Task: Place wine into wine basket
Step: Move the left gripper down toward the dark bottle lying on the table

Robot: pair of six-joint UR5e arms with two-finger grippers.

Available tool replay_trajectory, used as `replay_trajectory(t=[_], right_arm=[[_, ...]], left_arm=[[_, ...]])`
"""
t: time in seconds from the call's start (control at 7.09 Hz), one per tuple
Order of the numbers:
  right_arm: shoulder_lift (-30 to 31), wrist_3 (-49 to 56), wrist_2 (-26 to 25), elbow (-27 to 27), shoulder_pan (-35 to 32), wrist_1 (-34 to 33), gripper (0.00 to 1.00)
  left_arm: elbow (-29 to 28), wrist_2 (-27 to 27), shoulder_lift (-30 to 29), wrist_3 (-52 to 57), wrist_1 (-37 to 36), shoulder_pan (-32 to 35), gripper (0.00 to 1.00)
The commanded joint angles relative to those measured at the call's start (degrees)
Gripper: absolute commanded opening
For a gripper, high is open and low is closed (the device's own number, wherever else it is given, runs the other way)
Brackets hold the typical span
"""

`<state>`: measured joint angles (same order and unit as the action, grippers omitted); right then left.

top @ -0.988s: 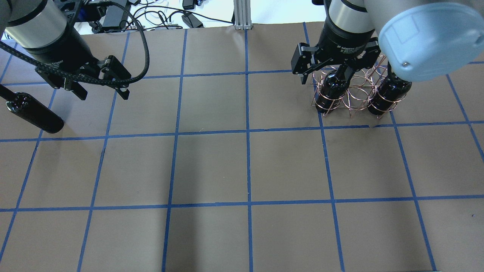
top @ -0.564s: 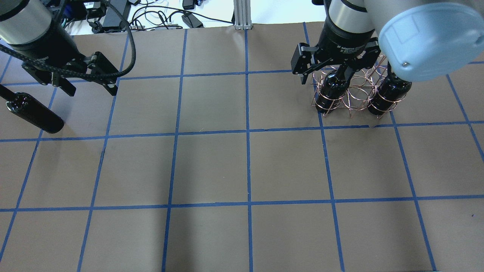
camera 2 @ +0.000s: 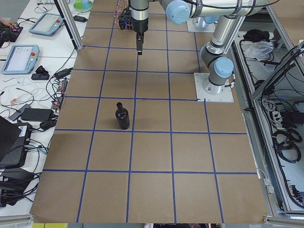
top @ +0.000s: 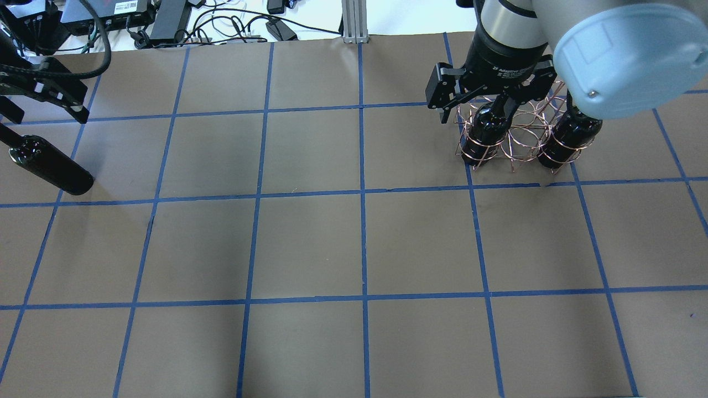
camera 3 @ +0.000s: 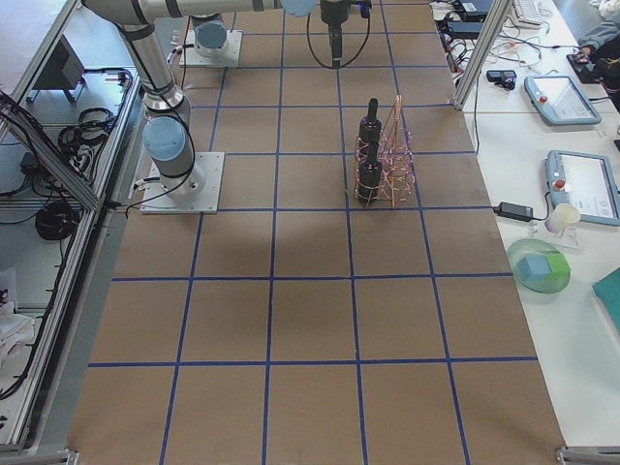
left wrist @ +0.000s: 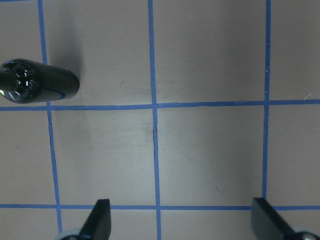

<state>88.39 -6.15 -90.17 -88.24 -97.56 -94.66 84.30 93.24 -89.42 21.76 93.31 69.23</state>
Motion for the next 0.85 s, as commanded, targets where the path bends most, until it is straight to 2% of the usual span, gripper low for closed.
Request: replay_trajectory(t=[0.0,0.14,0.28,0.42,0.71], right_arm=[[0.0,0.0,0.0,0.0,0.0,0.0,1.0],[0.0,0.0,0.0,0.0,0.0,0.0,1.0],[-0.1,0.1,0.0,0.0,0.0,0.0,1.0],[0.0,0.0,0.0,0.0,0.0,0.0,1.0],[-0.1,0.0,0.0,0.0,0.0,0.0,1.0]], left_arm=[[-3.0,0.1,-3.3,4.5,-1.0,-4.7,1.0],[-5.7,0.8,-5.7,5.1,-4.4,-6.1,1.0],[-7.0,0.6,-7.4,5.2,-4.5,-8.2,1.0],[-7.6,0.0,-9.3,5.3,-4.7,-11.0,1.0],[-7.9,-0.2,-12.8,5.5,-10.0,-11.8,1.0]])
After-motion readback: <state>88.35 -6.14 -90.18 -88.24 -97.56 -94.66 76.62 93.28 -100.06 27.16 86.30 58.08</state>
